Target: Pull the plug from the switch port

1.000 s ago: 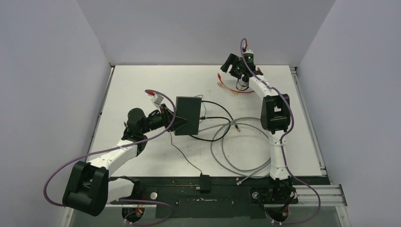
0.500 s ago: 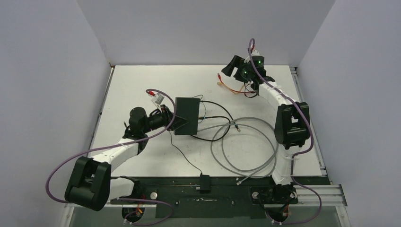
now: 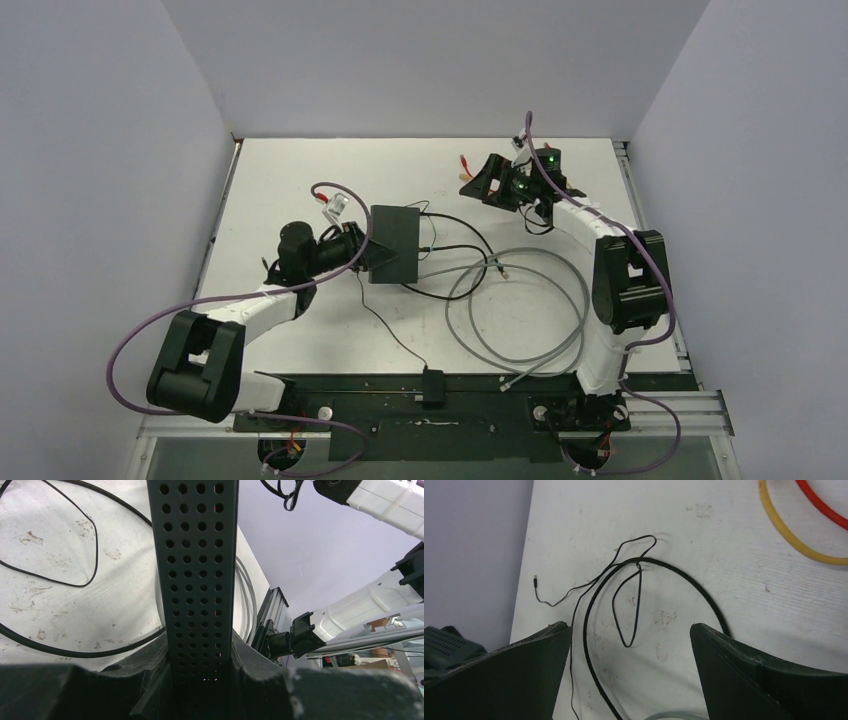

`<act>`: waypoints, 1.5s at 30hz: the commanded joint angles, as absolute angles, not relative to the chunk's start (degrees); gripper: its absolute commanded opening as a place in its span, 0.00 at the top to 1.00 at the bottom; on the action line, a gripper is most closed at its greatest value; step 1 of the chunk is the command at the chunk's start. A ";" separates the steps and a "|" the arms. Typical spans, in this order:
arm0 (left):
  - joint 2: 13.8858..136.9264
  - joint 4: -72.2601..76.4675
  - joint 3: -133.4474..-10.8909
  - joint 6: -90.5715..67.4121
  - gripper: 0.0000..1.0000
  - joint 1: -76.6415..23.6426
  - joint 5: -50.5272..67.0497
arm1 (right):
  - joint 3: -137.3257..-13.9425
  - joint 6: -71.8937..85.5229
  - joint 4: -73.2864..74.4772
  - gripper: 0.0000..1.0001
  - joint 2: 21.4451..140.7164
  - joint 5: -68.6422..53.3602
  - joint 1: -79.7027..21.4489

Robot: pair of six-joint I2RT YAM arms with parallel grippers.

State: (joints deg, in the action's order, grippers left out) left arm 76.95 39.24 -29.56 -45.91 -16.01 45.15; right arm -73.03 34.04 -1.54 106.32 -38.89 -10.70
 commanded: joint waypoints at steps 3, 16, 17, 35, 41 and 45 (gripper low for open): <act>76.79 44.81 -33.18 -47.39 1.00 -15.29 46.49 | -69.59 36.23 -9.35 0.07 100.64 -52.26 -11.06; 75.96 48.27 -33.45 -48.32 1.00 -14.13 48.70 | -64.41 39.68 -17.69 0.04 98.53 -63.77 -16.77; 75.97 48.91 -33.36 -48.46 1.00 -14.14 48.89 | -64.17 40.28 -19.03 0.03 98.45 -64.58 -17.39; 77.20 72.99 -30.81 -57.47 1.00 -13.59 53.45 | -64.52 42.87 -22.67 0.03 95.36 -69.97 -21.46; 77.87 74.64 -31.54 -58.66 1.00 -13.53 54.12 | -64.92 40.90 -19.45 0.04 92.47 -70.53 -21.79; 78.10 74.79 -31.73 -58.71 1.00 -13.52 54.14 | -66.09 36.42 -13.64 0.07 91.73 -70.98 -23.01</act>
